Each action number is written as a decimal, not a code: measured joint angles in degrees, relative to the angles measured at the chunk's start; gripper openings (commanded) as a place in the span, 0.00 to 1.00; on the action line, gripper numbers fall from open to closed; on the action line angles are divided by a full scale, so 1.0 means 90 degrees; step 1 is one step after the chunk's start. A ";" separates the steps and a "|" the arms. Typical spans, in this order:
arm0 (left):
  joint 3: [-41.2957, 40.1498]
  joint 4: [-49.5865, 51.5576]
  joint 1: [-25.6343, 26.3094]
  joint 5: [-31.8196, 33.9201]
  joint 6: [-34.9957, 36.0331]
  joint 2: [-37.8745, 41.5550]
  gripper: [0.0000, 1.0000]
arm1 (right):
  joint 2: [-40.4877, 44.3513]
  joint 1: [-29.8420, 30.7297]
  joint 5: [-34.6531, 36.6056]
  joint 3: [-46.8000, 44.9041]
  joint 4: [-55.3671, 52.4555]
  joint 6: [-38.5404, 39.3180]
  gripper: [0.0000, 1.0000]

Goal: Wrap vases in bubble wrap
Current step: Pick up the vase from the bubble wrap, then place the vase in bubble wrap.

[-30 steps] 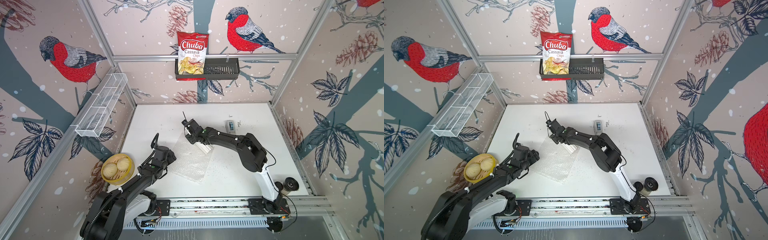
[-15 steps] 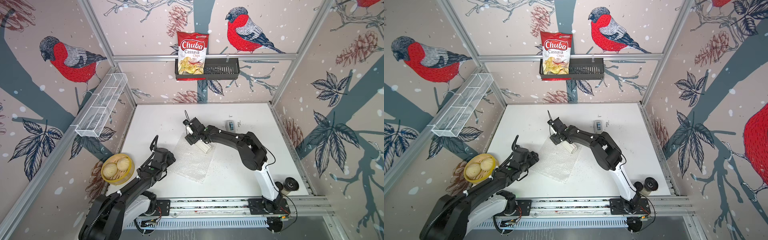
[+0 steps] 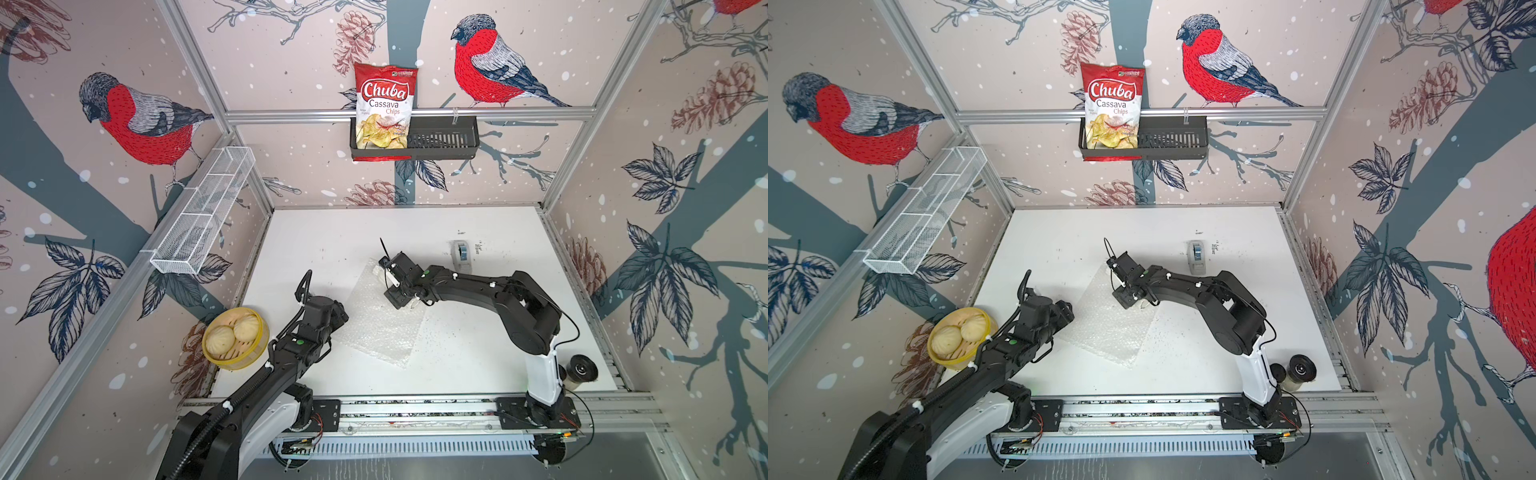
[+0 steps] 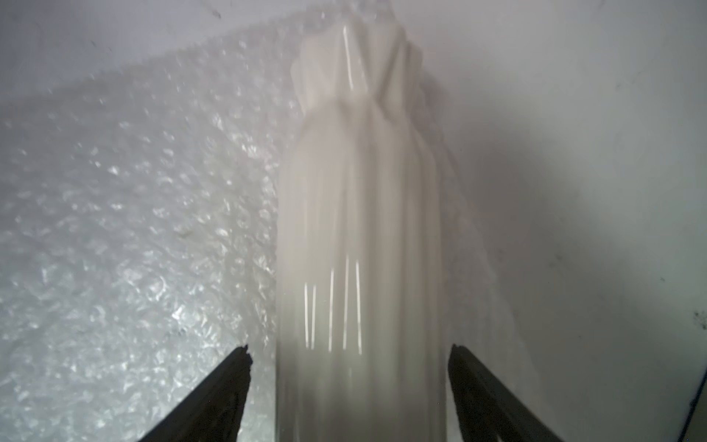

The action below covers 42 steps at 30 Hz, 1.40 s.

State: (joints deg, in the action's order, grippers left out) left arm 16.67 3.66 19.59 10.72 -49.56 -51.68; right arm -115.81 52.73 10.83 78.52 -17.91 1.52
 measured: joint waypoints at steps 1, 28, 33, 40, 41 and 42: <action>-0.0017 -0.0005 0.0000 -0.0002 -0.0002 0.0007 0.75 | -0.0007 -0.0010 0.0046 -0.0063 0.0012 -0.0012 0.76; 0.0146 -0.1634 -0.0505 0.1547 0.0556 -0.0641 0.78 | 0.0884 0.0962 0.0393 -0.0777 0.0202 0.0675 0.42; -0.0041 -0.1727 -0.0537 0.1532 0.0559 -0.0695 0.77 | 0.0884 0.1161 0.0393 -0.0697 0.0049 0.0835 0.43; 0.0236 -0.1676 -0.0537 0.1542 0.0559 -0.1144 0.77 | 0.0653 0.1299 0.0272 -0.0639 0.0012 0.0979 0.43; 0.0236 -0.1664 -0.0537 0.1540 0.0559 -0.1156 0.77 | 0.0624 0.1299 0.0267 -0.0653 0.0010 0.0976 0.43; 0.0236 -0.1661 -0.0537 0.1540 0.0559 -0.1163 0.77 | 0.0607 0.1299 0.0262 -0.0673 0.0015 0.0976 0.44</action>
State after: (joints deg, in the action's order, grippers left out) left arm 18.79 -11.29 14.76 24.58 -44.53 -62.15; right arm -110.34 64.42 13.19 72.47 -17.78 10.31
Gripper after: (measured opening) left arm 0.769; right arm 0.628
